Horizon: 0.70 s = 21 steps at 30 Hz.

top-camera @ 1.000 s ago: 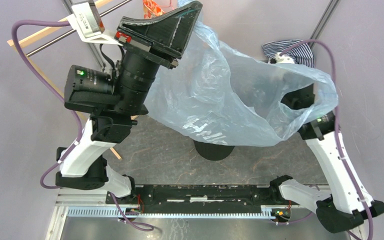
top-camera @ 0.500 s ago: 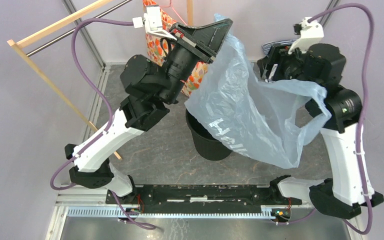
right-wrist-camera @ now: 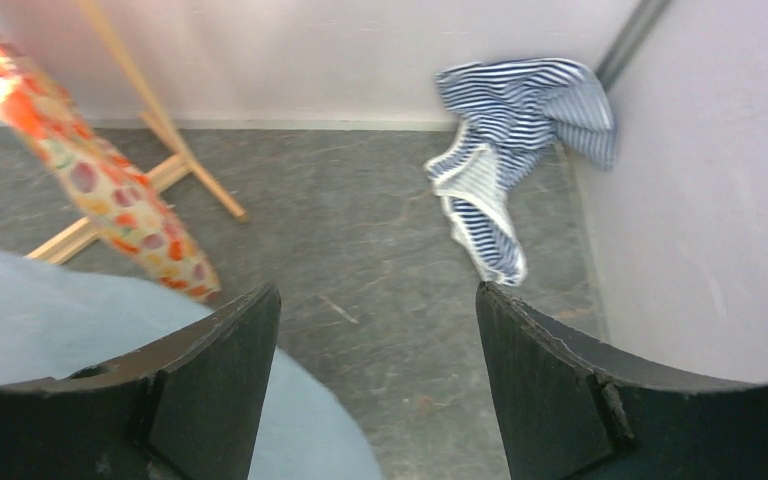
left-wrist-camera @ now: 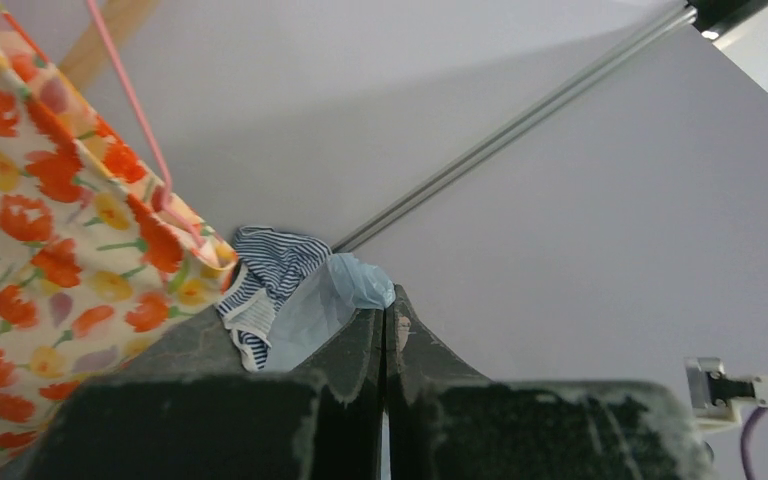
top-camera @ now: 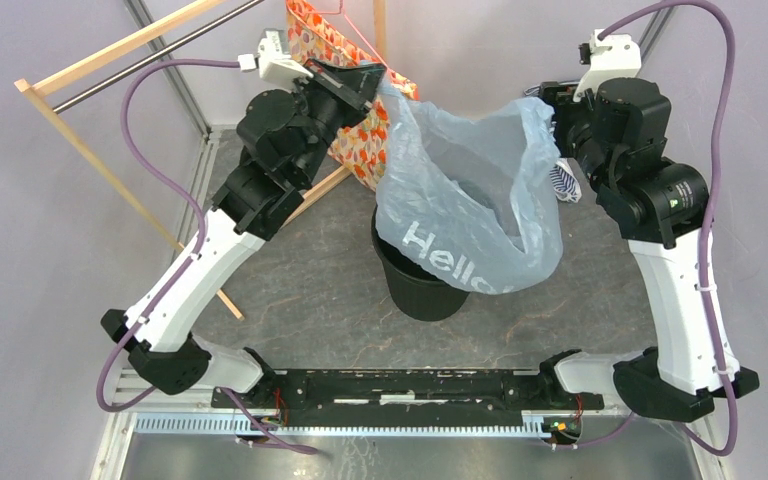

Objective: Put the trash bags into the trash bin

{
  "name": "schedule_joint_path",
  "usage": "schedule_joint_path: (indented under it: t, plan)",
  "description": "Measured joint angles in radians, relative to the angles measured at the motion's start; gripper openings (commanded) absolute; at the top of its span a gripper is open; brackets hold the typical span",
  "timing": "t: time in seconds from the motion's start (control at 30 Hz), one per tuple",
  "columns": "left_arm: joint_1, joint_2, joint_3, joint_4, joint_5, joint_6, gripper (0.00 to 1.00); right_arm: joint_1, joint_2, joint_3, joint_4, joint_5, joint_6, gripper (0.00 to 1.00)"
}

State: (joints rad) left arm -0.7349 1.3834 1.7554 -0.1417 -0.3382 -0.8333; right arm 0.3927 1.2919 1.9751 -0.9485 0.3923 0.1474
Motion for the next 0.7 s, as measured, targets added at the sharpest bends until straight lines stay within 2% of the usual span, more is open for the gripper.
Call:
schedule_joint_path:
  t: [0.17,0.3,0.7]
  plan:
    - [0.075,-0.044,-0.054,-0.031,0.036,-0.014,0.02,0.000,-0.016,0.000,-0.013,0.150,-0.049,0.80]
    - [0.122,-0.071,-0.084,-0.053,0.053,-0.015,0.02,0.000,-0.062,-0.033,-0.014,0.195,-0.059,0.81]
    - [0.237,-0.095,-0.153,-0.089,0.120,-0.028,0.02,0.000,-0.430,-0.407,0.010,0.051,0.033,0.82]
